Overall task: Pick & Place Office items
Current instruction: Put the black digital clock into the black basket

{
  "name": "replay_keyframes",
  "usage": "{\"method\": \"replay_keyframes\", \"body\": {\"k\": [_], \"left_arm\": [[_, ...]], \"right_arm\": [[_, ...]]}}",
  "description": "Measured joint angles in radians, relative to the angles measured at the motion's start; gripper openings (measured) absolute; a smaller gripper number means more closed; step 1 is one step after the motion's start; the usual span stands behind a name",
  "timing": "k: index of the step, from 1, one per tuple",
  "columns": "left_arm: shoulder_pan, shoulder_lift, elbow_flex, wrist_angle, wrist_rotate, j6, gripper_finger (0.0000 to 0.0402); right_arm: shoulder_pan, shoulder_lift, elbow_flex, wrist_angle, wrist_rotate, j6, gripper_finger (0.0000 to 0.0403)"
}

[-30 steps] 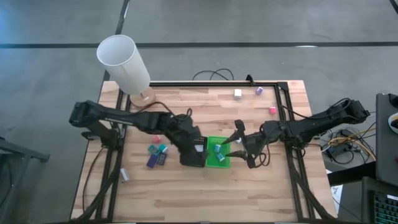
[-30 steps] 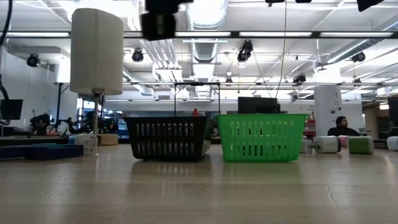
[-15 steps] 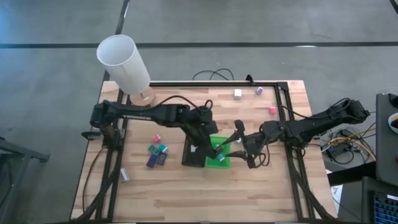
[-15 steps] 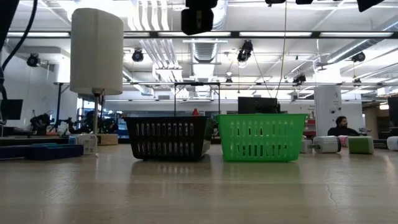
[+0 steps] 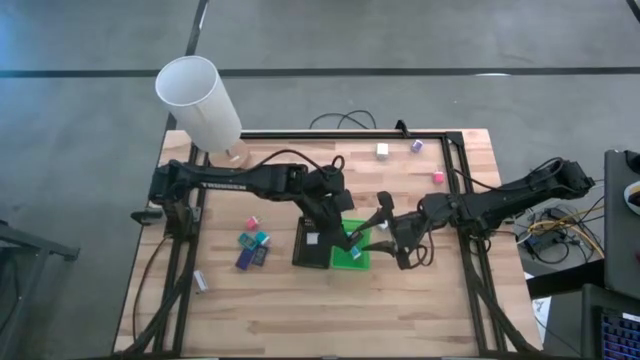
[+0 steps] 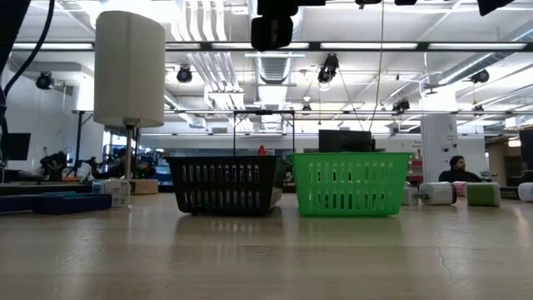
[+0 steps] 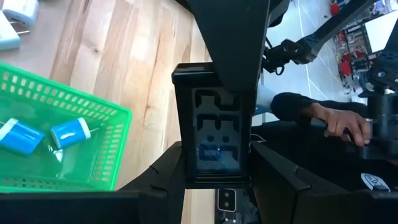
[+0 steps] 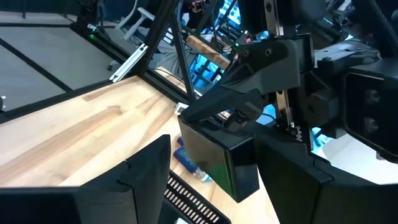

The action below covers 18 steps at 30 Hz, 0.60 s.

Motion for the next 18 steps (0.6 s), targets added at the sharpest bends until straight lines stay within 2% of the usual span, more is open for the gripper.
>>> {"method": "replay_keyframes", "body": {"k": [18], "left_arm": [[0.004, 0.000, 0.032, 0.011, 0.008, 0.011, 0.0141]], "right_arm": [[0.000, -0.002, 0.001, 0.002, 0.001, 0.003, 0.0226]]}}
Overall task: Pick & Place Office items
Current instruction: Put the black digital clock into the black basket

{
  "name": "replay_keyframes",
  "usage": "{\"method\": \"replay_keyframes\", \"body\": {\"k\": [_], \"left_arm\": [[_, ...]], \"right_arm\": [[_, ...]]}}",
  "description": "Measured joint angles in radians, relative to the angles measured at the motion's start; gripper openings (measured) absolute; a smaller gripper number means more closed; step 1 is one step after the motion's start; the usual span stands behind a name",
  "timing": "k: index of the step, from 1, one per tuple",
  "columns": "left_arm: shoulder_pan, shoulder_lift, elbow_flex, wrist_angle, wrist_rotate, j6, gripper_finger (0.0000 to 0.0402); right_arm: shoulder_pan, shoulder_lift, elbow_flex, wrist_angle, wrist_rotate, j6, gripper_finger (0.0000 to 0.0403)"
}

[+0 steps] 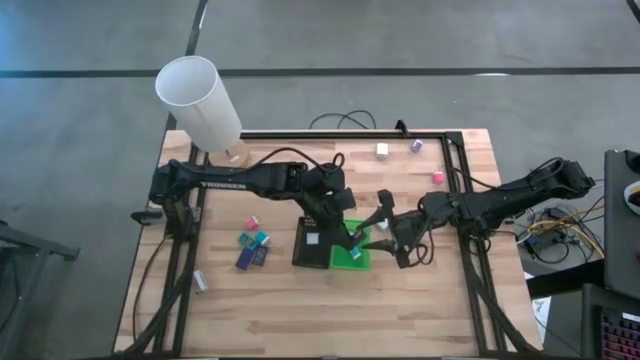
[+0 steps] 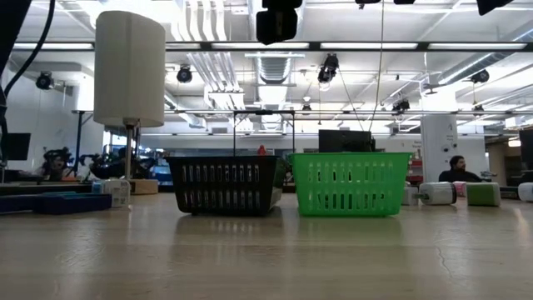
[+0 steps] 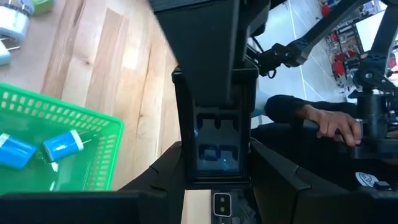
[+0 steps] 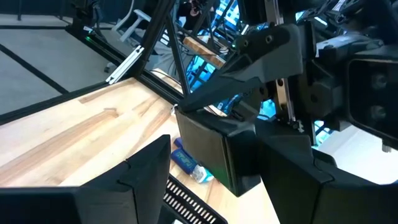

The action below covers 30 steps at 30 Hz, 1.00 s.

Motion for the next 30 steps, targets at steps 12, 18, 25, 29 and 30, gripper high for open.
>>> {"method": "replay_keyframes", "body": {"k": [12, 18, 25, 29, 30], "left_arm": [[0.003, -0.001, 0.010, -0.001, 0.010, 0.015, 0.0141], [0.005, -0.001, 0.007, 0.000, 0.010, 0.016, 0.0141], [0.007, -0.004, -0.004, -0.005, 0.031, 0.013, 0.0141], [0.008, -0.005, -0.004, -0.007, 0.031, 0.012, 0.0141], [0.008, -0.005, -0.004, -0.008, 0.031, 0.012, 0.0141]], "right_arm": [[0.000, 0.001, 0.000, 0.013, -0.003, 0.015, 0.0226], [0.000, 0.002, -0.001, 0.021, -0.004, 0.026, 0.0204], [0.002, 0.003, -0.003, 0.011, -0.007, 0.001, 0.0062], [0.002, 0.003, -0.003, 0.005, -0.010, -0.008, 0.0061], [0.002, 0.003, -0.003, 0.004, -0.005, -0.008, 0.0061]]}}
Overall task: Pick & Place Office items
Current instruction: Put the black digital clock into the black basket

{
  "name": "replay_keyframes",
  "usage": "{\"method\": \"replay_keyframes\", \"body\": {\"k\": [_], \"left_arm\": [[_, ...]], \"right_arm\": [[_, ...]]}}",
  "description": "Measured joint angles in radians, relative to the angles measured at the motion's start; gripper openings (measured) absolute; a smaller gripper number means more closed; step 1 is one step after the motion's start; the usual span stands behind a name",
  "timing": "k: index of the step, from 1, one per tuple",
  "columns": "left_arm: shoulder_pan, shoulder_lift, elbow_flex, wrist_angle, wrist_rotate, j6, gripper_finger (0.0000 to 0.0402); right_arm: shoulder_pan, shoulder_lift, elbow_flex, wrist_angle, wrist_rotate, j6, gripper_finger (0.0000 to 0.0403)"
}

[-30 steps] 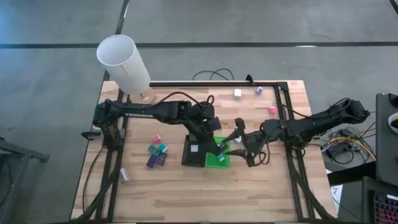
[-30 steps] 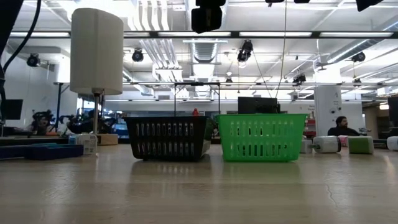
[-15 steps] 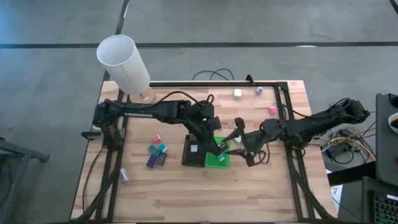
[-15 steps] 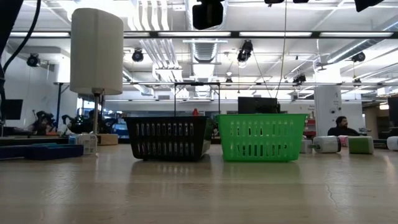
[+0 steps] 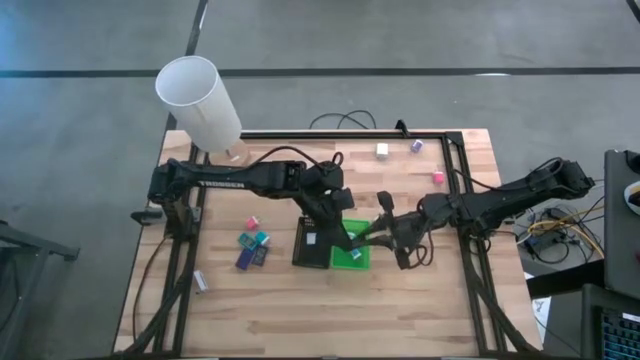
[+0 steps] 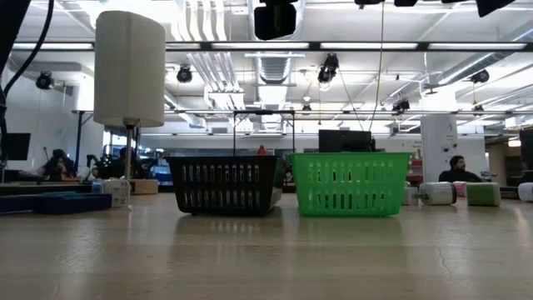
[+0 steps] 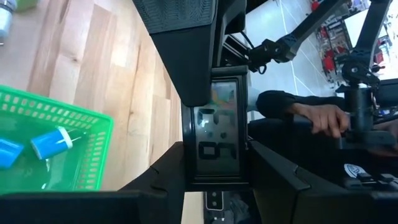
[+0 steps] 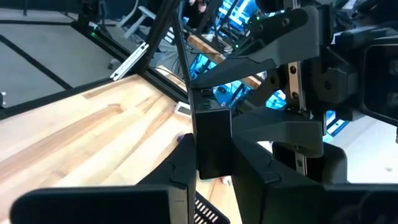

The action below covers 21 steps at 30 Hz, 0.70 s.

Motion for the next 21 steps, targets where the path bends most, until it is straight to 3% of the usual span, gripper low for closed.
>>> {"method": "replay_keyframes", "body": {"k": [5, 11, 14, 21], "left_arm": [[0.004, 0.000, 0.000, -0.012, 0.009, 0.008, 0.0141], [0.010, -0.003, 0.001, -0.086, -0.001, 0.026, 0.0264], [0.015, -0.011, 0.001, -0.162, -0.002, 0.029, 0.0302], [0.029, -0.031, 0.001, -0.365, -0.079, 0.025, 0.0306]], "right_arm": [[0.000, 0.000, 0.000, -0.019, 0.022, -0.005, 0.0061], [0.000, -0.001, 0.001, -0.095, 0.130, -0.009, 0.0061], [-0.003, -0.004, 0.004, -0.126, 0.144, -0.016, 0.0061], [-0.015, 0.009, 0.162, -0.577, 0.290, 0.165, 0.0061]]}}
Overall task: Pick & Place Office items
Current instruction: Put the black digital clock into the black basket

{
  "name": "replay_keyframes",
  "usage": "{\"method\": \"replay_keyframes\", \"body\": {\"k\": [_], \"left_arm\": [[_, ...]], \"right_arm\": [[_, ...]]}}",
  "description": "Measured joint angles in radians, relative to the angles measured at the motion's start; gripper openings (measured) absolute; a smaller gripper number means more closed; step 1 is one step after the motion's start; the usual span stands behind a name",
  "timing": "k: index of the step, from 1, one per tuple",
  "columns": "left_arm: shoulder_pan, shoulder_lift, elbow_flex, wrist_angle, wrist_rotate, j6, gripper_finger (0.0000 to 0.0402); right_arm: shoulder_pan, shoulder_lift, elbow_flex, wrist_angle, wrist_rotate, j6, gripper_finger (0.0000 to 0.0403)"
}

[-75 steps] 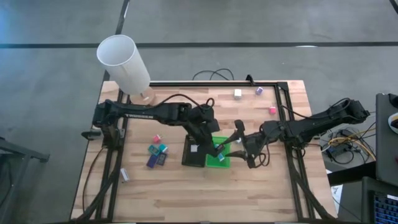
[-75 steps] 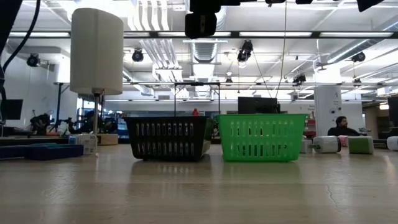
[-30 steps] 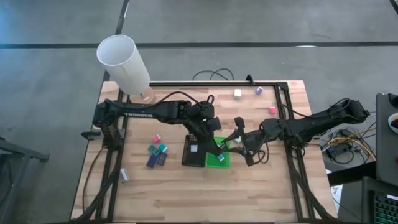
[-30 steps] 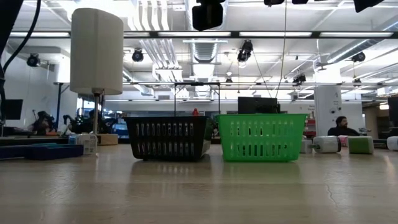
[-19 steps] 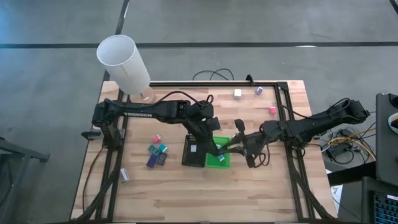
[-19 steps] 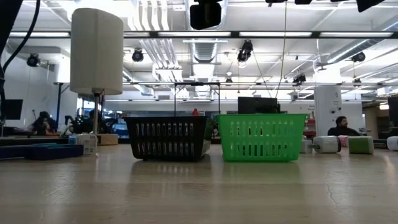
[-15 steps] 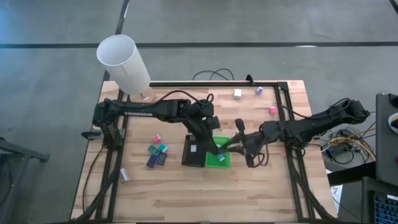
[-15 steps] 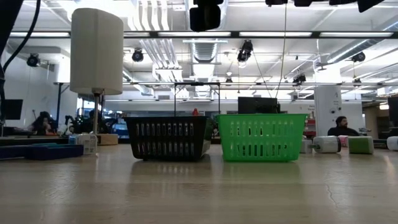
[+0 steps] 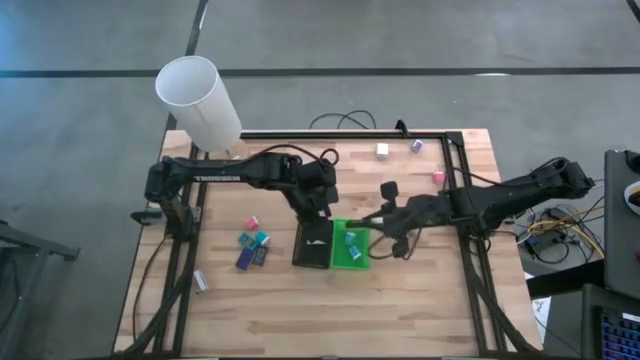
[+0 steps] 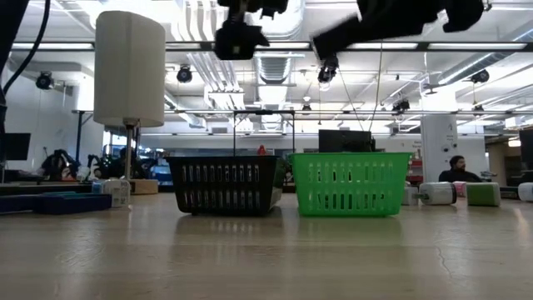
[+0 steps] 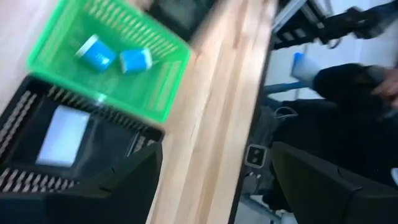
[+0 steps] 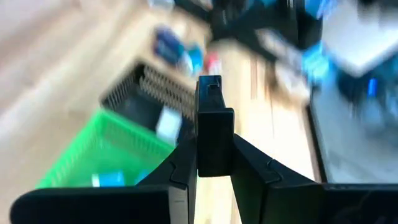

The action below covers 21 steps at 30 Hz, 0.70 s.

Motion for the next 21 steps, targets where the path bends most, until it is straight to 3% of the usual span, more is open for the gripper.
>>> {"method": "replay_keyframes", "body": {"k": [4, 11, 17, 21], "left_arm": [[-0.001, -0.013, -0.001, -0.073, -0.025, -0.002, 0.0304], [0.000, -0.024, -0.001, -0.101, -0.032, -0.015, 0.0302], [0.000, -0.034, 0.004, -0.142, -0.033, -0.016, 0.0302], [0.000, -0.048, 0.004, -0.175, -0.033, -0.023, 0.0302]], "right_arm": [[0.000, 0.011, 0.028, -0.101, -0.032, 0.069, 0.0061], [-0.040, 0.085, 0.050, -0.156, -0.284, 0.095, 0.0061], [-0.089, 0.258, 0.112, -0.109, -0.349, 0.042, 0.0061], [-0.114, 0.406, 0.176, -0.036, -0.462, -0.024, 0.0061]]}}
